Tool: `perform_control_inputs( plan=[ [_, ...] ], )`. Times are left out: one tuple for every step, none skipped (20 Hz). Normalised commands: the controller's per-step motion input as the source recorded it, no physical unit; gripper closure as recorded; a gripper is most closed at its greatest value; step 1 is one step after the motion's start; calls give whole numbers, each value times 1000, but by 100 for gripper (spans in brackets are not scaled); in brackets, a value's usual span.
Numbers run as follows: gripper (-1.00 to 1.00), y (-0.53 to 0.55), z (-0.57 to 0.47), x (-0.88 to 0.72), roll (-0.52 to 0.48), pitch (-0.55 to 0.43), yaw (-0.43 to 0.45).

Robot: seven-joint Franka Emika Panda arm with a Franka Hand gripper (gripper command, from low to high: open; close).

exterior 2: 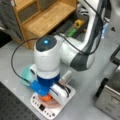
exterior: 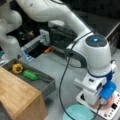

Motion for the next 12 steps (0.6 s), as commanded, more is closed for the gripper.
perform_control_inputs(
  plan=[
    [100, -60, 258, -142, -33, 122, 143],
    [100, -57, 224, -152, -26, 120, 134],
    [100, -57, 210, -168, -17, 115, 128],
    [100, -56, 189, -169, -10, 102, 116],
    [100, -56, 182, -186, 5, 99, 128],
    [100, -56, 172, -207, 8, 98, 144],
    [100, -63, 182, -249, -3, 102, 172],
    [100, -65, 160, -258, -3, 93, 169],
    [100, -74, 149, -287, -20, 92, 194],
    [100, -89, 156, -336, -40, 91, 223],
    [100, -107, 163, -391, -68, 89, 254],
    [100, -122, 171, -449, -89, 89, 277]
  ],
)
